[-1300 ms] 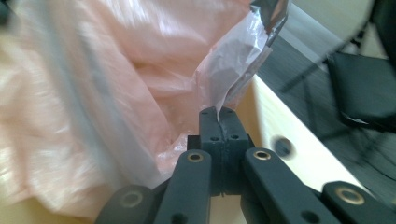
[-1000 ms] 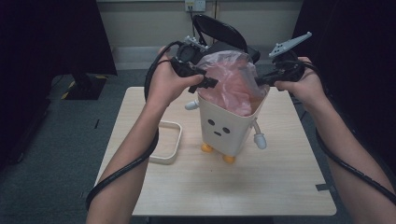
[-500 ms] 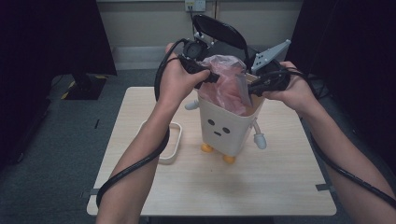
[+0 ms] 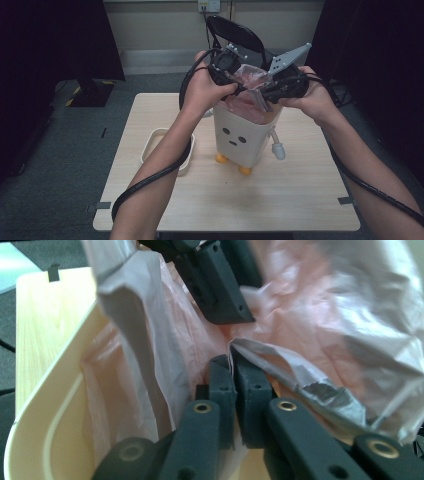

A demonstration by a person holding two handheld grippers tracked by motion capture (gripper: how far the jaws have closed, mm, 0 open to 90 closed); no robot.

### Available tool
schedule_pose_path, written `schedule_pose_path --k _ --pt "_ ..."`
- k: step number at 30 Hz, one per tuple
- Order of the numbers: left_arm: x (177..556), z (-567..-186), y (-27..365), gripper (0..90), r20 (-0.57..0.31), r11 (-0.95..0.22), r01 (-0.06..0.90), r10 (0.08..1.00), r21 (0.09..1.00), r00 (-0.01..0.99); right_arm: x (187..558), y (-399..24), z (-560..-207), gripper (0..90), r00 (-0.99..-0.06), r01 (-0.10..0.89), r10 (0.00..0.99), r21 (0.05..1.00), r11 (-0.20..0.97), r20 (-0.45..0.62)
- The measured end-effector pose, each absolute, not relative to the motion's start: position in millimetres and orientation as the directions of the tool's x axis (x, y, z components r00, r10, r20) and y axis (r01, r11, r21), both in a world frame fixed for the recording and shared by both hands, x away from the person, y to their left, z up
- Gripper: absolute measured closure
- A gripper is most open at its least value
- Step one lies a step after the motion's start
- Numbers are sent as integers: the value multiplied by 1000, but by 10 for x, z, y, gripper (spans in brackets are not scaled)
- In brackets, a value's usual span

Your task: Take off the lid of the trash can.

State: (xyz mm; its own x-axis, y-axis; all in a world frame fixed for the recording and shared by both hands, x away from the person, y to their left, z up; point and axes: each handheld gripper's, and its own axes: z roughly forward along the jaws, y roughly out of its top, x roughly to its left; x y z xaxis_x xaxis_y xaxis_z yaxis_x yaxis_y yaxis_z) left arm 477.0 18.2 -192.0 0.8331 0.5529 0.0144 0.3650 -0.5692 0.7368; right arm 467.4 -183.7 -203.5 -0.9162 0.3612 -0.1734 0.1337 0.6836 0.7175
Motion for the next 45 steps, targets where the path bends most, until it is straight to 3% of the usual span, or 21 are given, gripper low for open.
schedule_pose_path --k 1,2,4,8,11,18,28,35,39,41,42,45 --pt "4763 -1920 178 807 15 -578 372 554 726 832 4674 -1837 -2035 866 -916 134 361 717 684 -173" --pt "4760 -1919 177 891 -1 -577 388 557 719 831 4670 -1841 -2036 859 -913 140 371 723 676 -170" --pt "4748 -1905 197 898 10 -586 400 572 705 820 4669 -1844 -2038 841 -913 140 371 725 675 -169" --pt "4741 -1884 309 900 30 -584 424 610 692 792 4664 -1919 -2027 808 -901 151 400 741 654 -169" --pt "4740 -1879 417 900 26 -567 444 636 694 771 4676 -2018 -2008 900 -898 179 416 746 642 -143" --pt "4724 -1896 545 900 21 -555 456 650 696 760 4678 -2074 -1982 900 -875 208 454 715 667 -168" --pt "4717 -1871 738 900 -19 -519 459 647 722 762 4828 -2433 -1868 900 -764 323 631 765 556 -136" --pt "4712 -1872 753 900 -4 -521 449 649 726 761 4924 -2538 -1890 900 -765 353 641 793 497 -61" --pt "4724 -1879 709 900 18 -528 433 650 731 760 4916 -2470 -1915 900 -782 364 620 767 529 -57" --pt "4717 -1874 682 864 26 -521 418 648 744 762 4893 -2427 -1917 900 -797 351 602 768 535 -55" --pt "4712 -1872 672 789 20 -512 417 649 751 760 4877 -2389 -1920 900 -804 342 591 766 545 -61" --pt "4686 -1851 643 689 14 -493 401 644 772 765 4839 -2269 -1940 900 -827 319 557 751 578 -77"
